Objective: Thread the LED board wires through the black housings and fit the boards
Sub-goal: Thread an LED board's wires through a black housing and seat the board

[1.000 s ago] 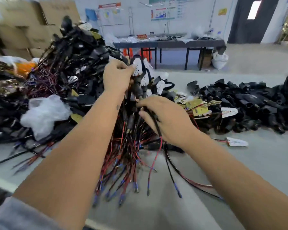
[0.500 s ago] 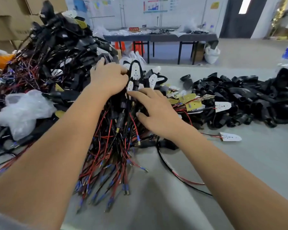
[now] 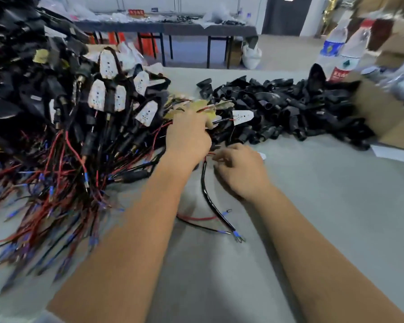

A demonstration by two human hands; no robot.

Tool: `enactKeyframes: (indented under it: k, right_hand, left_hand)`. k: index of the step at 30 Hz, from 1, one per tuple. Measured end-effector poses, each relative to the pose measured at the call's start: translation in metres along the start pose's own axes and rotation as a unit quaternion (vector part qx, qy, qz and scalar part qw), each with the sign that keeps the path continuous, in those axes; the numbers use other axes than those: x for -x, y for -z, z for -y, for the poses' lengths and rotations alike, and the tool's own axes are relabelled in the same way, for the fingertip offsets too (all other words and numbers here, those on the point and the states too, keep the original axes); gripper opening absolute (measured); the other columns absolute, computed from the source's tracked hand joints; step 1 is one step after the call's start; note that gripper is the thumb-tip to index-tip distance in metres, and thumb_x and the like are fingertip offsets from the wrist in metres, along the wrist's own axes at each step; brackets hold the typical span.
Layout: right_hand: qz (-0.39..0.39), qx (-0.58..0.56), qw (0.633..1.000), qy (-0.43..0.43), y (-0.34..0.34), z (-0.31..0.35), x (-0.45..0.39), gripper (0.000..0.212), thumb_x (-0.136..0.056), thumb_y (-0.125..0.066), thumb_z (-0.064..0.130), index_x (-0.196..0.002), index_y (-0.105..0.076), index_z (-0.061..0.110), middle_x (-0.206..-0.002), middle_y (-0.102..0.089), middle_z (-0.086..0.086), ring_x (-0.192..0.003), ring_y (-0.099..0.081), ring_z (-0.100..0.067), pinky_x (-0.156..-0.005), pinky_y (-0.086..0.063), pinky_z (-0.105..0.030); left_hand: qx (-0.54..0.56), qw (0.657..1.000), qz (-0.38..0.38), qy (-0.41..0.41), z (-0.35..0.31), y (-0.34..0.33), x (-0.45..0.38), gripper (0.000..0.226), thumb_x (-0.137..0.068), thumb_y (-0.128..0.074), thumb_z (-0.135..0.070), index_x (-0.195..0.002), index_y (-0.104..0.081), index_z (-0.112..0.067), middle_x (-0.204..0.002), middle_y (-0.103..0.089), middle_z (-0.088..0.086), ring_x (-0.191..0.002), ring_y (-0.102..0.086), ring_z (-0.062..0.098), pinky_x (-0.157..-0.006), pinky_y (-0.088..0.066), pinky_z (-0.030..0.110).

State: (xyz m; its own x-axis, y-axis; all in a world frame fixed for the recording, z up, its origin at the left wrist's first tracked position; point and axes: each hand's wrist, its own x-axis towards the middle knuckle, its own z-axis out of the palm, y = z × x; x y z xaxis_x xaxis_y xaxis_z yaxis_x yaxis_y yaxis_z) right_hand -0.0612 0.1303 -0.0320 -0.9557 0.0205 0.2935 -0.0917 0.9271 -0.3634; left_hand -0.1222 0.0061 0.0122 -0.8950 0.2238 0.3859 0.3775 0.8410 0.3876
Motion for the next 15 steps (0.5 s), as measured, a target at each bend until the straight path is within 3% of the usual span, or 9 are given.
enactKeyframes:
  k: [3,5,10,13,15]
  right_hand:
    - [-0.007,0.011,1.0,-0.013,0.0,-0.003,-0.005,0.03,-0.085,-0.057,0.023,-0.111,-0.07,0.028,-0.115,-0.062,-0.004,-0.11,-0.053,-0.028,-0.085,-0.04,-0.034]
    - [-0.014,0.012,1.0,-0.013,-0.001,-0.004,-0.006,0.029,-0.085,-0.056,0.021,-0.11,-0.07,0.027,-0.113,-0.061,-0.004,-0.108,-0.053,-0.029,-0.081,-0.037,-0.033]
    - [-0.04,-0.001,0.999,0.013,-0.002,0.0,-0.007,0.028,-0.086,-0.054,0.016,-0.109,-0.068,0.024,-0.111,-0.059,-0.003,-0.108,-0.048,-0.029,-0.084,-0.032,-0.034]
    - [-0.035,-0.032,0.996,0.081,0.001,0.007,-0.004,0.037,-0.086,-0.048,0.006,-0.113,-0.067,0.021,-0.101,-0.062,-0.007,-0.101,-0.051,-0.031,-0.089,-0.038,-0.042]
    - [-0.011,-0.043,0.994,0.099,0.002,0.009,-0.003,0.035,-0.086,-0.046,0.004,-0.112,-0.068,0.014,-0.098,-0.062,-0.01,-0.099,-0.051,-0.032,-0.086,-0.04,-0.045]
  left_hand:
    - [0.024,0.999,-0.006,0.047,-0.003,-0.027,0.013,0.038,-0.084,-0.054,0.005,-0.114,-0.066,-0.016,-0.146,-0.038,0.008,-0.13,-0.037,0.031,-0.104,-0.039,0.043]
    - [0.027,0.998,-0.026,0.053,-0.002,-0.032,0.014,0.044,-0.082,-0.055,0.01,-0.117,-0.065,-0.015,-0.148,-0.036,0.007,-0.133,-0.036,0.029,-0.101,-0.04,0.038]
    - [0.043,0.988,-0.102,0.103,0.008,-0.025,0.015,0.045,-0.081,-0.053,0.006,-0.119,-0.059,-0.019,-0.125,-0.048,0.008,-0.109,-0.054,0.03,-0.074,-0.042,0.036]
    - [0.003,0.988,-0.07,0.141,0.01,-0.021,0.018,0.028,-0.093,-0.048,-0.013,-0.12,-0.049,-0.019,-0.108,-0.062,0.012,-0.095,-0.058,0.035,-0.066,-0.035,0.037]
    - [-0.01,0.992,-0.034,0.12,0.01,-0.024,0.019,0.026,-0.097,-0.044,-0.02,-0.123,-0.048,-0.02,-0.105,-0.065,0.011,-0.096,-0.059,0.035,-0.066,-0.035,0.037]
